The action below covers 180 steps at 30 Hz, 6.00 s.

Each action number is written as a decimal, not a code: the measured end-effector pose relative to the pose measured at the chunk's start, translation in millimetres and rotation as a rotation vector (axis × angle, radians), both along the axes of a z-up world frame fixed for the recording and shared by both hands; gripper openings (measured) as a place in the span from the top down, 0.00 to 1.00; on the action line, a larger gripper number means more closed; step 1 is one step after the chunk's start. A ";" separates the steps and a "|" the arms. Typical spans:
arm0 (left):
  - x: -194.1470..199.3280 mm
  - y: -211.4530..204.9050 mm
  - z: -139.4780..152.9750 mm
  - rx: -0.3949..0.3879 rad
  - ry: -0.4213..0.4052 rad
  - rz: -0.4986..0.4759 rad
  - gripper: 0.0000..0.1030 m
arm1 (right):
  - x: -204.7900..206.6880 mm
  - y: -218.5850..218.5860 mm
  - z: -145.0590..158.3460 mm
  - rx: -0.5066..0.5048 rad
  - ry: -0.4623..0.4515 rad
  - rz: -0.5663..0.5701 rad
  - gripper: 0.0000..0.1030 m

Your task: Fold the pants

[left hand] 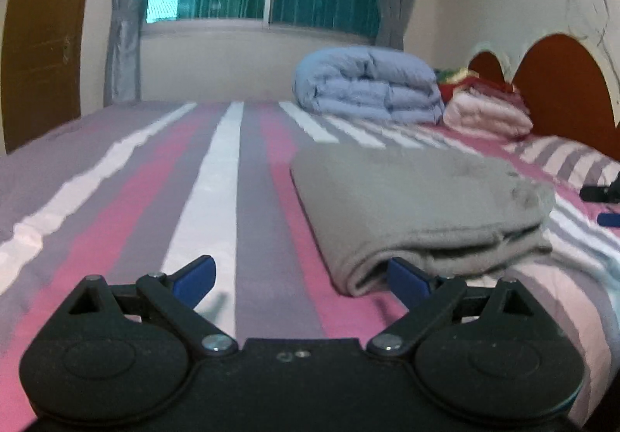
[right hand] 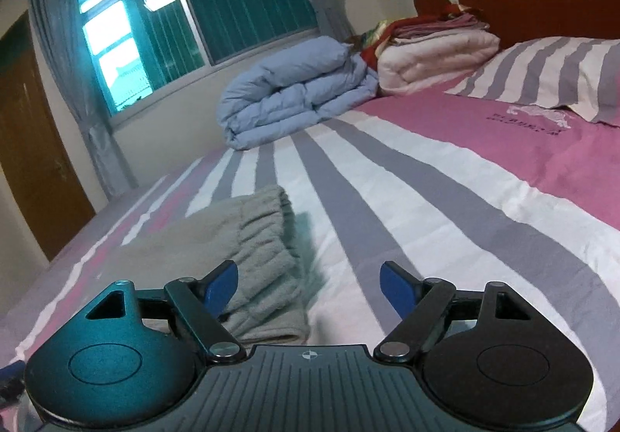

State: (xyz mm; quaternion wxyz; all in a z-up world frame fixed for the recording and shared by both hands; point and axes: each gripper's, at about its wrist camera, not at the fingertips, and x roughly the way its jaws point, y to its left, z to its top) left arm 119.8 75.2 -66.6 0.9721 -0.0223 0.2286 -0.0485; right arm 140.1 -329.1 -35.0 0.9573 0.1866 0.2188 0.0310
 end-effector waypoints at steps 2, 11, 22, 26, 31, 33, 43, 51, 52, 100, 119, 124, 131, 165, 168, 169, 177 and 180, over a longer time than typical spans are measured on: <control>8.7 -0.8 -4.6 -0.010 0.026 0.016 0.17 | -9.7 2.5 6.5 -0.015 0.000 0.014 0.22; 24.5 -9.4 -15.9 0.104 0.058 0.057 0.18 | -7.8 -3.6 2.5 -0.016 0.065 -0.020 0.22; 11.7 6.5 -7.6 0.098 0.083 0.061 0.22 | -5.0 9.4 -2.3 -0.059 0.102 0.020 0.21; 6.8 -2.8 -3.5 0.175 0.064 0.054 0.22 | -7.8 4.4 -1.8 -0.026 0.097 0.009 0.21; 4.9 -1.8 0.3 0.188 0.052 0.059 0.23 | -7.1 2.4 -1.4 -0.009 0.092 0.006 0.21; 5.9 -1.0 1.1 0.189 0.053 0.062 0.23 | -7.1 3.0 -1.1 -0.008 0.091 0.009 0.21; 5.9 22.2 9.6 0.044 0.003 0.137 0.19 | -10.8 -4.2 1.3 0.086 0.030 0.057 0.21; 22.8 60.9 1.6 -0.212 0.032 0.235 0.13 | 9.2 -15.7 -3.9 0.301 0.058 0.122 0.37; 24.9 64.7 0.1 -0.240 0.031 0.241 0.13 | 13.2 -16.5 -4.0 0.316 0.063 0.136 0.50; 106.2 23.0 16.7 -0.240 0.025 0.059 0.08 | 17.9 30.6 15.8 -0.006 -0.093 0.188 0.62; 225.7 23.0 -12.2 -0.139 0.272 -0.018 0.06 | 137.1 71.2 -4.9 -0.208 0.054 0.297 0.62; 205.2 24.8 -0.1 -0.144 0.226 -0.007 0.08 | 152.4 65.5 -15.2 -0.190 0.123 0.287 0.62; 152.9 6.5 12.8 -0.105 0.198 -0.024 0.08 | 75.6 39.8 3.4 -0.139 -0.038 0.291 0.62; 57.3 20.3 -0.2 -0.251 0.129 0.018 0.06 | 40.0 -31.5 -31.4 0.662 0.243 0.200 0.59; 58.4 25.8 -2.3 -0.280 0.138 0.040 0.06 | 55.4 -33.7 -45.4 0.760 0.273 0.200 0.55; 58.6 27.0 -2.9 -0.284 0.141 0.043 0.06 | 58.8 -34.7 -50.0 0.781 0.268 0.198 0.47; 59.3 26.4 -4.6 -0.276 0.142 0.052 0.06 | 53.1 -26.0 -46.6 0.672 0.282 0.206 0.65; 57.9 26.5 -4.4 -0.276 0.140 0.060 0.06 | 44.5 -31.1 -39.8 0.741 0.218 0.252 0.69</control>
